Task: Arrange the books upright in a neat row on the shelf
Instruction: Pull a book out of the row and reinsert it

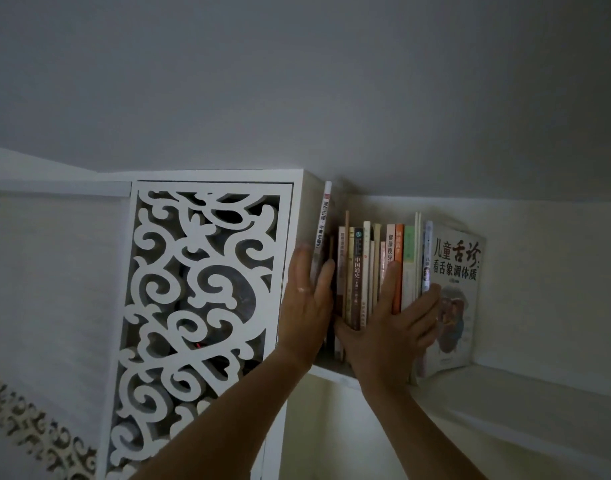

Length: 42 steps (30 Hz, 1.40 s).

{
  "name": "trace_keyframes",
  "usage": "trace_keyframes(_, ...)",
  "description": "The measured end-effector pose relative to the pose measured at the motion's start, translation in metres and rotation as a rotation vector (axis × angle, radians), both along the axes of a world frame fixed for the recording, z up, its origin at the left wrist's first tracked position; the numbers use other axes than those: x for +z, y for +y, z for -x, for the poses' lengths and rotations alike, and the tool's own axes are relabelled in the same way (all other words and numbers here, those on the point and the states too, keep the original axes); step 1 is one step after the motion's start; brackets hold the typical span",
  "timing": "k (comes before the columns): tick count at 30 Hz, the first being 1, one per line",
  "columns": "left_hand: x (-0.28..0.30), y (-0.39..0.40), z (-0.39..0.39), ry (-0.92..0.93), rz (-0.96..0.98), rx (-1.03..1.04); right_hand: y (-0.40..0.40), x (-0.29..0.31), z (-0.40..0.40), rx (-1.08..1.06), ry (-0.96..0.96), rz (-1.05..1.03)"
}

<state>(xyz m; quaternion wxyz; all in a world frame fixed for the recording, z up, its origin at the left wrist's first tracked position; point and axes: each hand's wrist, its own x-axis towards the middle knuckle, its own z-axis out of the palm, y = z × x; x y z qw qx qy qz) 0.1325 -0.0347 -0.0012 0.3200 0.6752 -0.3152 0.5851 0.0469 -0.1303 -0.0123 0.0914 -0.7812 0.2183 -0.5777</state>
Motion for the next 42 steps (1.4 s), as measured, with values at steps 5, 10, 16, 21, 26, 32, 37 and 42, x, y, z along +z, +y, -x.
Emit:
trace_keyframes(5, -0.014, 0.015, -0.014, -0.072, -0.260, 0.517, -0.001, -0.001, -0.001, 0.004, 0.008, 0.006)
trace_keyframes(10, -0.015, 0.002, -0.003, 0.077, -0.181, 0.438, -0.001, -0.002, 0.000, 0.006, 0.000, 0.007)
trace_keyframes(16, -0.020, 0.010, 0.000, 0.098, -0.065, 0.144, -0.002, -0.002, 0.001, 0.006, -0.014, 0.020)
trace_keyframes(21, -0.032, 0.017, -0.004, 0.065, -0.187, 0.294, -0.010, -0.001, 0.009, 0.100, -0.091, 0.011)
trace_keyframes(26, -0.030, 0.009, 0.009, 0.111, -0.026, 0.036, -0.058, 0.010, 0.042, 0.548, -0.227, -0.393)
trace_keyframes(32, -0.026, 0.008, 0.061, 0.099, 0.221, -0.235, -0.073, 0.004, 0.035, 0.638, 0.063, -0.427)
trace_keyframes(37, -0.011, 0.009, 0.092, 0.054, 0.157, -0.539, -0.079, 0.007, 0.029, 0.998, 0.112, -0.514)
trace_keyframes(42, 0.006, -0.018, 0.125, 0.049, 0.115, -0.729, -0.093, 0.022, 0.046, 0.831, 0.119, -0.700)
